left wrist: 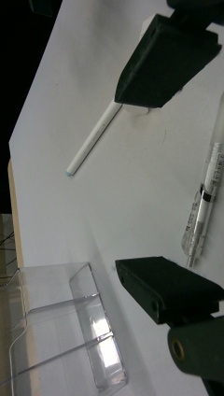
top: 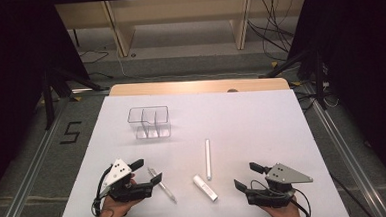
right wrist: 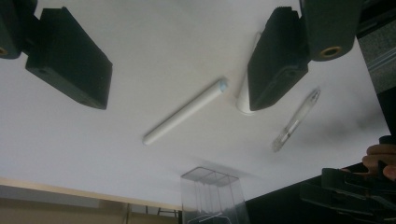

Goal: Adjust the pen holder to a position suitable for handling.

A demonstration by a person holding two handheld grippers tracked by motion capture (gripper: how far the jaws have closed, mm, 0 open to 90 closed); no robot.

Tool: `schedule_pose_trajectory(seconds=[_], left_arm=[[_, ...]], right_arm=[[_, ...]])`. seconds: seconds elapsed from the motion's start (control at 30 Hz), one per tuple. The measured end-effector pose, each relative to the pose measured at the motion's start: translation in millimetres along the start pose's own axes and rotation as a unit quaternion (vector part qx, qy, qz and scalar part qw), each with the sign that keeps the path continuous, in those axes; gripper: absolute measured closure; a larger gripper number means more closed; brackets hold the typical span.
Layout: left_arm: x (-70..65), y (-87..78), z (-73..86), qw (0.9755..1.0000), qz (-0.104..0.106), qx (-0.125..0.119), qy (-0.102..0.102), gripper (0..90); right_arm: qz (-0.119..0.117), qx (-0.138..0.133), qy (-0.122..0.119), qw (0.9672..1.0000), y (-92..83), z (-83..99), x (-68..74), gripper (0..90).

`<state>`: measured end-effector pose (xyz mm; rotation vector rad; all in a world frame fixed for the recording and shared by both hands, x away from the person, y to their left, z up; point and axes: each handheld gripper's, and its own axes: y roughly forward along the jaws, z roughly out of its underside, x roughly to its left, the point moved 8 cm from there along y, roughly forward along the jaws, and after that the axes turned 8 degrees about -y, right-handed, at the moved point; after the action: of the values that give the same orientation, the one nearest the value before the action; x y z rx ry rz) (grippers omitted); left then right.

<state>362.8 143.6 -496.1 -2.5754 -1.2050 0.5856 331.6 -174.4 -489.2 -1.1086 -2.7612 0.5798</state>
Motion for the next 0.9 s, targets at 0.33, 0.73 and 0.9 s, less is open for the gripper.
schedule_pose_trajectory(seconds=[0.33,0.73,0.9], left_arm=[[2.1,1.4,0.8,0.9999,-0.008,0.006,0.001,16.0],[9.6,5.1,-7.3,0.9996,-0.025,-0.003,-0.016,16.2],[20.1,8.9,-14.8,0.9986,-0.047,-0.002,-0.023,16.3]], right_arm=[[-0.002,-0.001,-0.002,1.0000,0.0,-0.5,1.2,22.8],[0.002,-0.004,-0.002,1.0000,0.5,-1.4,0.2,22.7],[0.002,-0.004,-0.004,1.0000,0.4,-1.1,0.1,22.8]])
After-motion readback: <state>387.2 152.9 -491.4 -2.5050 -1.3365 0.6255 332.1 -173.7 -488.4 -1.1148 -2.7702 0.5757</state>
